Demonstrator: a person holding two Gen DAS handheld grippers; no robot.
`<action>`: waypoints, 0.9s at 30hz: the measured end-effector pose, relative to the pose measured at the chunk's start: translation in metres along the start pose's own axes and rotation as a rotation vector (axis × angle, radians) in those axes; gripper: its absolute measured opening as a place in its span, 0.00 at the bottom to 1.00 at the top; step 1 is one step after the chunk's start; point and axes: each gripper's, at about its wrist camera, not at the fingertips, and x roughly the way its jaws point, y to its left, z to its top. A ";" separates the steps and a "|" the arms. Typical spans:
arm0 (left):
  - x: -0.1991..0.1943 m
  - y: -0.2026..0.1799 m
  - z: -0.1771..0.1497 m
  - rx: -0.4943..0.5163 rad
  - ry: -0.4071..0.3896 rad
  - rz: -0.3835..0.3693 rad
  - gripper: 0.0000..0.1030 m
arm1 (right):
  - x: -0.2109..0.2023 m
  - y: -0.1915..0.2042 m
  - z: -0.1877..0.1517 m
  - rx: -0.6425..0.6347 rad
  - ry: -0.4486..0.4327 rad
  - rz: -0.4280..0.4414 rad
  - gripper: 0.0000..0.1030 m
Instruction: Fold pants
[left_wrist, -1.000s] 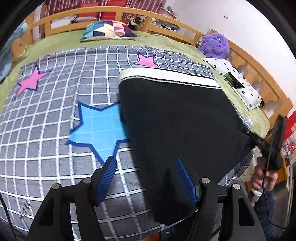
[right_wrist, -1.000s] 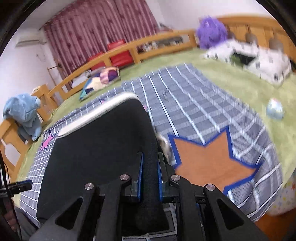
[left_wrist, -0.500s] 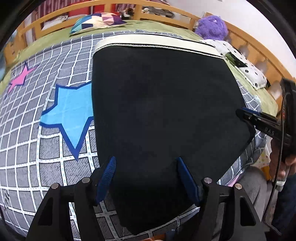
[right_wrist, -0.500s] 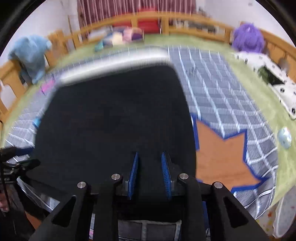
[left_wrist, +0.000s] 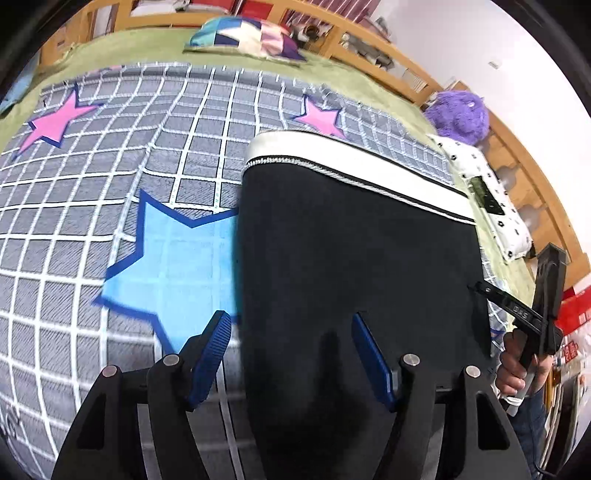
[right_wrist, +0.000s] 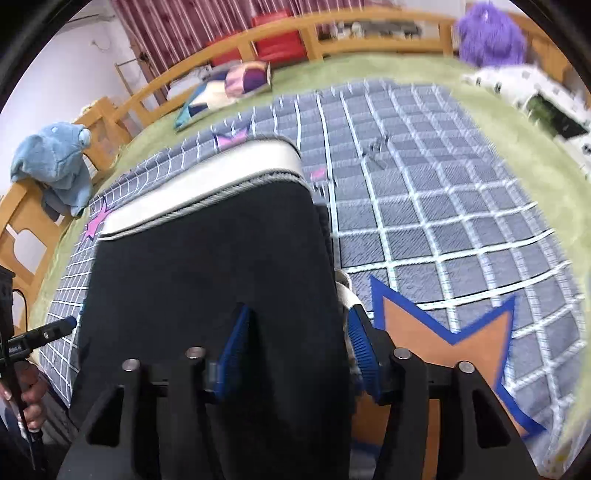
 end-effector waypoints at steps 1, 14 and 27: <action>0.008 0.000 0.001 0.000 0.016 0.010 0.63 | 0.005 -0.005 0.001 0.020 0.008 0.016 0.61; 0.054 0.009 0.011 -0.056 0.047 -0.100 0.62 | 0.010 0.001 0.006 -0.014 0.006 0.032 0.55; 0.036 0.004 0.028 -0.060 0.030 -0.201 0.19 | 0.001 -0.020 -0.010 0.146 -0.003 0.242 0.26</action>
